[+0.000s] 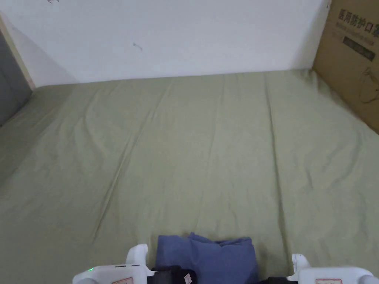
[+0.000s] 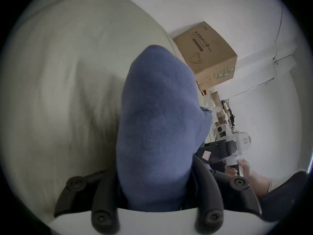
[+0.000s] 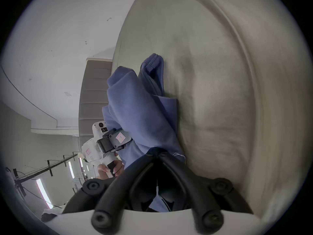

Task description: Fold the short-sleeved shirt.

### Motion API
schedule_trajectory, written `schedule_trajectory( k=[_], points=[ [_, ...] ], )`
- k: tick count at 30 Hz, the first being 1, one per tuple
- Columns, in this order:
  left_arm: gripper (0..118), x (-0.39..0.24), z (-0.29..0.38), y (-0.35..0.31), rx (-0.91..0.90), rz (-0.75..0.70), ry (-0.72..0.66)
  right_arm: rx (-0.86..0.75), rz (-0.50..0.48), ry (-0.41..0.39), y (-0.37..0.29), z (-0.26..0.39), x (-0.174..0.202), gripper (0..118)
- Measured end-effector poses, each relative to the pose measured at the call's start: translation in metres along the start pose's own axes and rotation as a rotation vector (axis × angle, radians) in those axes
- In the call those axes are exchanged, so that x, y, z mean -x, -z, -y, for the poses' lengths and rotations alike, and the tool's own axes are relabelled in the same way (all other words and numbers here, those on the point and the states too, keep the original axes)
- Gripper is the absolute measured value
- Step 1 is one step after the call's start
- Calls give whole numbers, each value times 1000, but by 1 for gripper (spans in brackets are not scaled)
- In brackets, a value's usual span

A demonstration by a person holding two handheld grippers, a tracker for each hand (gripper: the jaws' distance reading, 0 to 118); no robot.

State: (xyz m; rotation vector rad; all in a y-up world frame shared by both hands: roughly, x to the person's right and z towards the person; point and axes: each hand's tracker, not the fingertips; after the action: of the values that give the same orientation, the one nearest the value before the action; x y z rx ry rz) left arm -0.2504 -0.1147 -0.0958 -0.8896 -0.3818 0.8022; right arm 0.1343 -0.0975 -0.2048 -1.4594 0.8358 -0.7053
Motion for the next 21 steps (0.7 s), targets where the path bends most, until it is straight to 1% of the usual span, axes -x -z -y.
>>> schedule_trajectory(
  k=[1,2,3,4,5,8,10,14,18,21],
  points=[
    [32,-4,0,-2,-5,-9,-2,-4,18,-17,-1,0,3,0],
    [29,-7,-3,-6,-9,4,-38,-8,35,-32,-1,1,7,0],
    [25,-10,-4,-10,-14,23,-72,-10,61,-66,-5,1,10,0],
    [24,-19,-2,-17,-27,38,-76,-17,82,-93,-8,1,16,0],
    [24,-26,-4,-28,-48,66,-56,-29,111,-135,-15,4,33,0],
    [23,-45,-15,-73,-120,42,39,-59,90,-171,-32,11,54,0],
    [22,-43,-28,-107,-162,10,28,-80,64,-174,-43,14,64,0],
    [22,-17,-61,-183,-245,-161,37,-118,59,-187,-61,22,78,0],
    [22,13,-94,-239,-222,-438,74,-139,109,-214,-70,28,84,0],
    [22,28,-116,-258,-155,-653,104,-143,146,-215,-72,31,83,0]
  ],
)
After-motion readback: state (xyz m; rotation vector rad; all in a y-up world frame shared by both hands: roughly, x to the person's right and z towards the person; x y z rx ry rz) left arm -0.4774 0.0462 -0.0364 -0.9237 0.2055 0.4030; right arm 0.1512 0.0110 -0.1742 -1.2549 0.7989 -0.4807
